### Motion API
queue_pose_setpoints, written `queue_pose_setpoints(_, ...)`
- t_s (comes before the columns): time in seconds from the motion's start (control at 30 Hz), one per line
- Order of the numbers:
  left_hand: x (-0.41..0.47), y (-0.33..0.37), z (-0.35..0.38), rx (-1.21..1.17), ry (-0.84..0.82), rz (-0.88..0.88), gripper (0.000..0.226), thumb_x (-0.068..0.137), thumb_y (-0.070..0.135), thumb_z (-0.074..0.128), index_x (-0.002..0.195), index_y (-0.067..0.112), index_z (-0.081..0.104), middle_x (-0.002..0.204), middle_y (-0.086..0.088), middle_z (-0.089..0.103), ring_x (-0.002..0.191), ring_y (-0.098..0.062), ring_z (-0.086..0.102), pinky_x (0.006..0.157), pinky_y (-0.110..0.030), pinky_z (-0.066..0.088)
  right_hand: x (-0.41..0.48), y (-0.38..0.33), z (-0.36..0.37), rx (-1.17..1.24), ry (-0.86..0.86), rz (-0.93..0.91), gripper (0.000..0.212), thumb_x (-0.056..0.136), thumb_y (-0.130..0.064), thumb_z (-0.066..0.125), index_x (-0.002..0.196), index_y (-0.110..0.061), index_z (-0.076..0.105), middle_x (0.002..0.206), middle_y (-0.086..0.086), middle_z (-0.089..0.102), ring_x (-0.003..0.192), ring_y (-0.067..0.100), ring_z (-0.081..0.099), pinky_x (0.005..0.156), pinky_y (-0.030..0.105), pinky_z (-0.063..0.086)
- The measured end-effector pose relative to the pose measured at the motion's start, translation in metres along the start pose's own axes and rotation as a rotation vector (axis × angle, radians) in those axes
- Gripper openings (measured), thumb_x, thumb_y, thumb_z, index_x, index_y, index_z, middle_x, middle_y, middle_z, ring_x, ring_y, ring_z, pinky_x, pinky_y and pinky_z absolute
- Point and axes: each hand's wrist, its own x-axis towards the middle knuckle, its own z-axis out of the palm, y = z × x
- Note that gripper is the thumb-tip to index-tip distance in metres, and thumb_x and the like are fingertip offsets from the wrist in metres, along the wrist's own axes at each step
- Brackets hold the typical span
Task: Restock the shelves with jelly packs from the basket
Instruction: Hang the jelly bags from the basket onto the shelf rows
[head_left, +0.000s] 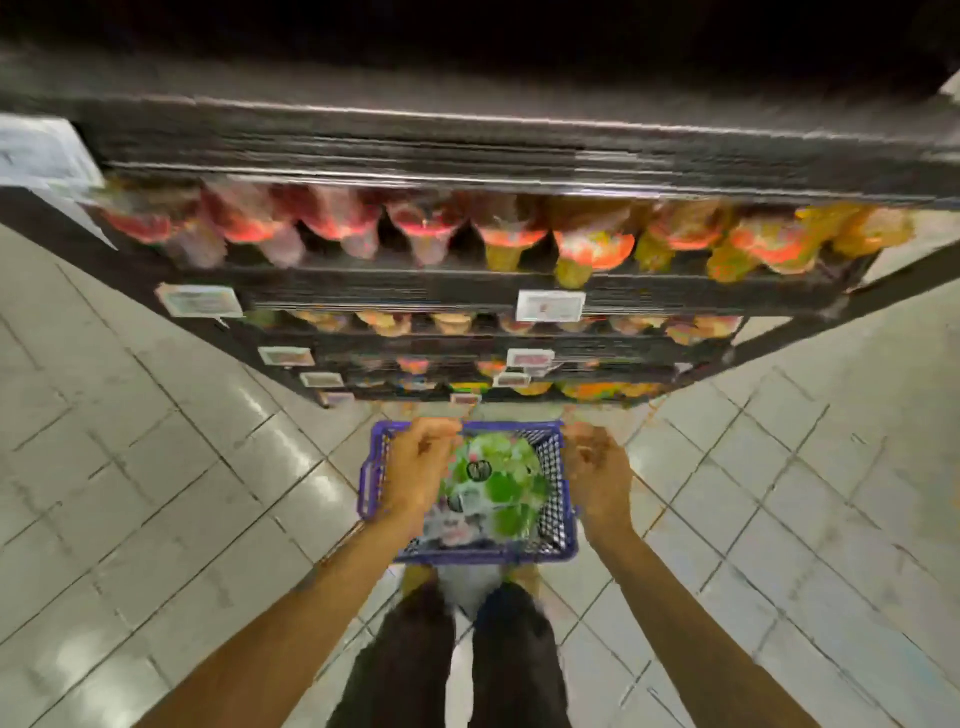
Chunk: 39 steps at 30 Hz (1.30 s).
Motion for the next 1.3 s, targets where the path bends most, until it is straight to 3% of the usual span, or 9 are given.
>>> queue_pose_setpoints(0.13, 0.027, -0.121, 0.007, 0.037, 0.059, -0.251, 0.022, 0.093, -0.005, 0.055, 0.077, 0.008, 0.061, 0.073, -0.011, 0.060, 0.066, -0.021, 0.052, 0.061, -0.029, 0.044, 0.034, 0.114, 0.019, -0.214, 0.077, 0.145, 0.011, 0.088, 0.010, 0.058, 0.092, 0.006, 0.067, 0.087, 0.024, 0.068, 0.081, 0.037, 0.062, 0.062, 0.008, 0.042)
queue_pose_setpoints(0.3, 0.063, -0.251, 0.014, 0.125, 0.163, -0.409, 0.012, 0.089, -0.009, 0.056, 0.091, -0.001, 0.065, 0.077, -0.012, 0.060, 0.070, -0.022, 0.055, 0.056, -0.022, 0.044, 0.071, 0.234, 0.039, -0.394, 0.000, 0.288, 0.016, 0.088, 0.010, 0.056, 0.097, 0.007, 0.068, 0.099, 0.022, 0.068, 0.096, 0.037, 0.063, 0.081, 0.040, 0.049)
queue_pose_setpoints(0.43, 0.086, -0.328, 0.030, 0.146, 0.198, -0.513, 0.026, 0.089, -0.010, 0.056, 0.073, 0.010, 0.057, 0.064, -0.004, 0.055, 0.055, -0.011, 0.056, 0.056, -0.024, 0.046, 0.106, 0.308, 0.055, -0.399, -0.056, 0.406, 0.039, 0.083, 0.019, 0.041, 0.067, -0.005, 0.067, 0.065, 0.003, 0.062, 0.062, 0.013, 0.061, 0.059, 0.018, 0.048)
queue_pose_setpoints(0.53, 0.101, -0.374, 0.043, 0.196, 0.112, -0.677, 0.008, 0.090, 0.009, 0.063, 0.096, 0.005, 0.067, 0.094, -0.020, 0.066, 0.088, -0.035, 0.064, 0.082, -0.042, 0.048, 0.123, 0.351, 0.072, -0.568, -0.168, 0.393, 0.017, 0.081, 0.008, 0.062, 0.087, -0.006, 0.071, 0.079, -0.005, 0.064, 0.071, 0.011, 0.059, 0.067, 0.018, 0.049)
queue_pose_setpoints(0.63, 0.118, -0.407, 0.051, 0.276, 0.097, -0.697, 0.028, 0.090, 0.018, 0.065, 0.115, 0.006, 0.059, 0.113, -0.022, 0.064, 0.106, -0.042, 0.062, 0.083, -0.041, 0.050, 0.144, 0.384, 0.086, -0.559, -0.152, 0.406, 0.022, 0.080, -0.004, 0.073, 0.102, -0.008, 0.070, 0.100, 0.001, 0.068, 0.085, 0.018, 0.062, 0.062, 0.007, 0.042)
queue_pose_setpoints(0.8, 0.168, -0.439, 0.056, 0.220, 0.331, -0.649, 0.019, 0.090, 0.013, 0.065, 0.104, 0.002, 0.059, 0.097, -0.011, 0.063, 0.090, -0.030, 0.060, 0.087, -0.041, 0.045, 0.185, 0.422, 0.114, -0.729, -0.173, 0.405, 0.057, 0.081, -0.030, 0.077, 0.131, -0.014, 0.055, 0.126, 0.011, 0.064, 0.112, 0.029, 0.062, 0.083, 0.028, 0.047)
queue_pose_setpoints(1.0, 0.230, -0.466, 0.053, 0.102, 0.419, -0.801, 0.060, 0.084, 0.042, 0.072, 0.126, 0.003, 0.057, 0.126, -0.013, 0.061, 0.119, -0.032, 0.056, 0.102, -0.035, 0.042, 0.216, 0.447, 0.139, -0.854, -0.277, 0.473, 0.092, 0.073, -0.048, 0.081, 0.142, -0.009, 0.035, 0.142, 0.013, 0.049, 0.126, 0.034, 0.052, 0.100, 0.045, 0.048)
queue_pose_setpoints(1.13, 0.231, -0.459, 0.058, 0.112, 0.535, -0.733, 0.024, 0.078, 0.026, 0.080, 0.084, 0.010, 0.064, 0.095, -0.007, 0.065, 0.089, -0.023, 0.060, 0.092, -0.031, 0.048, 0.217, 0.448, 0.137, -0.657, -0.379, 0.602, 0.091, 0.069, -0.035, 0.088, 0.141, -0.004, 0.041, 0.140, 0.013, 0.053, 0.119, 0.030, 0.055, 0.094, 0.033, 0.045)
queue_pose_setpoints(1.3, 0.194, -0.426, 0.066, -0.044, 0.380, -0.430, 0.034, 0.083, -0.006, 0.070, 0.063, 0.014, 0.051, 0.060, 0.004, 0.059, 0.057, -0.002, 0.060, 0.068, -0.024, 0.050, 0.193, 0.430, 0.113, -0.455, -0.339, 0.633, 0.090, 0.067, -0.021, 0.089, 0.143, -0.004, 0.044, 0.140, 0.013, 0.054, 0.126, 0.030, 0.054, 0.105, 0.037, 0.045)
